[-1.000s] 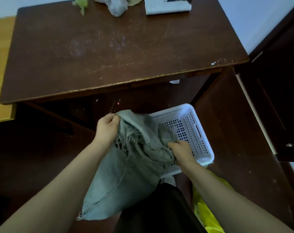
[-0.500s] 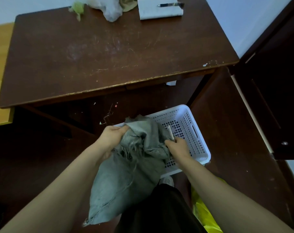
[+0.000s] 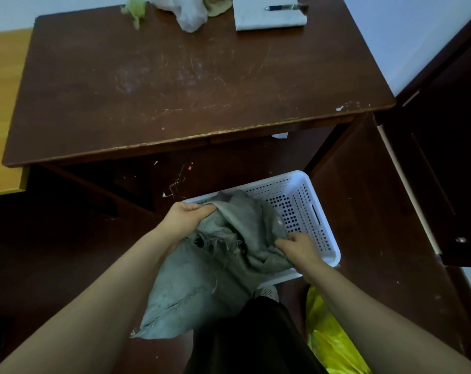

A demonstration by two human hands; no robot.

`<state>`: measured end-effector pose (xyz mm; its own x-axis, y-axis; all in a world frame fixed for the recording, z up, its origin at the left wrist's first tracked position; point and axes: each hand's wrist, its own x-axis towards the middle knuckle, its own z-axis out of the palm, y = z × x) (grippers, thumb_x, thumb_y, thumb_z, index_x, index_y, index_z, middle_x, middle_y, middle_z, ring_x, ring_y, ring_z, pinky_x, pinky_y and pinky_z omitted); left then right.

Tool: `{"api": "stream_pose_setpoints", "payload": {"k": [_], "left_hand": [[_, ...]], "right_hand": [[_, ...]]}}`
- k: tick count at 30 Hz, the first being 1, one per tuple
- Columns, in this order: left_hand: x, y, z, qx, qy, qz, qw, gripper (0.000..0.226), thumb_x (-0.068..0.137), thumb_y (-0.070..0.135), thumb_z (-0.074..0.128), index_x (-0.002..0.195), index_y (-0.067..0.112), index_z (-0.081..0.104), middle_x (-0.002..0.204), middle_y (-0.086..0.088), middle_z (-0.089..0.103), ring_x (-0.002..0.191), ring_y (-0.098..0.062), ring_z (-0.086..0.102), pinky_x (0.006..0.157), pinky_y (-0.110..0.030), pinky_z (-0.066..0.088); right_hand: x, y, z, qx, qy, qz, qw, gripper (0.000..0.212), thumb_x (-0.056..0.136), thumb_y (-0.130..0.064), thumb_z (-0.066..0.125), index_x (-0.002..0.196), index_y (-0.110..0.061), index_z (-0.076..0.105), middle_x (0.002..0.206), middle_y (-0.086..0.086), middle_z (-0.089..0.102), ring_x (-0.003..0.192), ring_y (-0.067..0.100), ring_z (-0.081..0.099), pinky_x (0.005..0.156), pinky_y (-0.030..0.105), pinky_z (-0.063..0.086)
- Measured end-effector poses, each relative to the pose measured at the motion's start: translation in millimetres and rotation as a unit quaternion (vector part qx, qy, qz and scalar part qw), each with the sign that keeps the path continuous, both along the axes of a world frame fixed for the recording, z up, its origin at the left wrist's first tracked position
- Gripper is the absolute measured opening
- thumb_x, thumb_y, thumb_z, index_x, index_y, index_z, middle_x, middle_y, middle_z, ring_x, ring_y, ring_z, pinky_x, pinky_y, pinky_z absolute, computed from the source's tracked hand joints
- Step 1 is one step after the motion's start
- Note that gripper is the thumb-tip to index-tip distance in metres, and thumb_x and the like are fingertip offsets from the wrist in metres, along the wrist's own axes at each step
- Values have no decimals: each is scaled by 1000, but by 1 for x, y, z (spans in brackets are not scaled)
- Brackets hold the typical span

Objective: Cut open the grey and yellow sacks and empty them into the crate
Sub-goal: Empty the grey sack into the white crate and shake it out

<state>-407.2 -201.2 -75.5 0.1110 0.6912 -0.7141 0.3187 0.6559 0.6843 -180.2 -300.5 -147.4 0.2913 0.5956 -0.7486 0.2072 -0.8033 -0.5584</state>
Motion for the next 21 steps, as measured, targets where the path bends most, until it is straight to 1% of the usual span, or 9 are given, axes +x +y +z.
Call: {"api": "stream_pose_setpoints", "payload": {"k": [3,5,8,10,13,15,17,19,21], "left_hand": [[-1,4,-4,0,-20,24,1000,29,86,27,68,60,15,74,72,-12,73,63,-22,71,55,-28,57],[0,4,-7,-3,-10,32,999,28,86,26,68,61,15,74,73,-13,73,64,-23,71,59,-31,58],[7,3,-9,-10,-1,2,1000,23,88,24,66,71,10,73,82,-17,73,80,-31,70,75,-39,59],[12,1,-10,-23,13,-31,999,25,88,26,66,76,5,72,86,-17,72,85,-33,68,84,-45,56],[17,-5,-14,-68,-22,-67,995,25,88,29,65,94,6,73,93,-13,73,94,-28,68,91,-42,53],[16,-8,-22,-112,-82,-2,990,26,89,29,59,94,6,71,89,-11,72,85,-25,69,83,-41,54],[6,-9,-34,-126,-107,138,977,29,92,26,46,84,8,67,71,-7,64,59,-18,61,61,-32,48],[-14,-12,-57,-79,-10,251,965,21,93,14,44,88,7,63,71,-8,56,53,-18,47,51,-27,37],[-41,-22,-86,-46,168,138,975,19,91,10,52,107,6,60,94,-15,62,69,-22,53,58,-28,41]], "right_hand": [[-17,-2,0,4,91,-25,996,17,77,-20,65,66,-9,60,68,16,63,65,28,64,64,39,52],[-22,0,-3,20,65,-46,997,20,78,-24,69,82,-4,66,85,19,68,85,35,66,80,49,55],[-27,18,1,96,72,-3,993,75,70,-28,82,136,-16,47,127,1,56,115,22,55,98,46,47],[-35,24,1,106,137,20,985,96,68,-18,83,147,-31,30,129,-10,47,119,14,49,96,33,49],[-52,28,-2,91,201,52,974,47,77,-6,75,118,-22,61,105,-6,64,108,23,61,76,20,55],[-66,31,-2,69,166,43,983,13,85,-9,67,98,-12,67,99,12,69,102,34,63,84,39,56],[-73,33,-3,51,127,-13,991,6,90,-14,62,88,-10,66,101,22,68,97,36,64,89,52,51],[-71,33,-6,26,142,-128,981,9,90,-18,61,85,-10,64,99,26,67,89,38,65,81,52,55],[-65,32,-9,2,160,-204,966,11,88,-20,63,87,-9,66,81,19,68,63,32,63,57,38,53]]}}
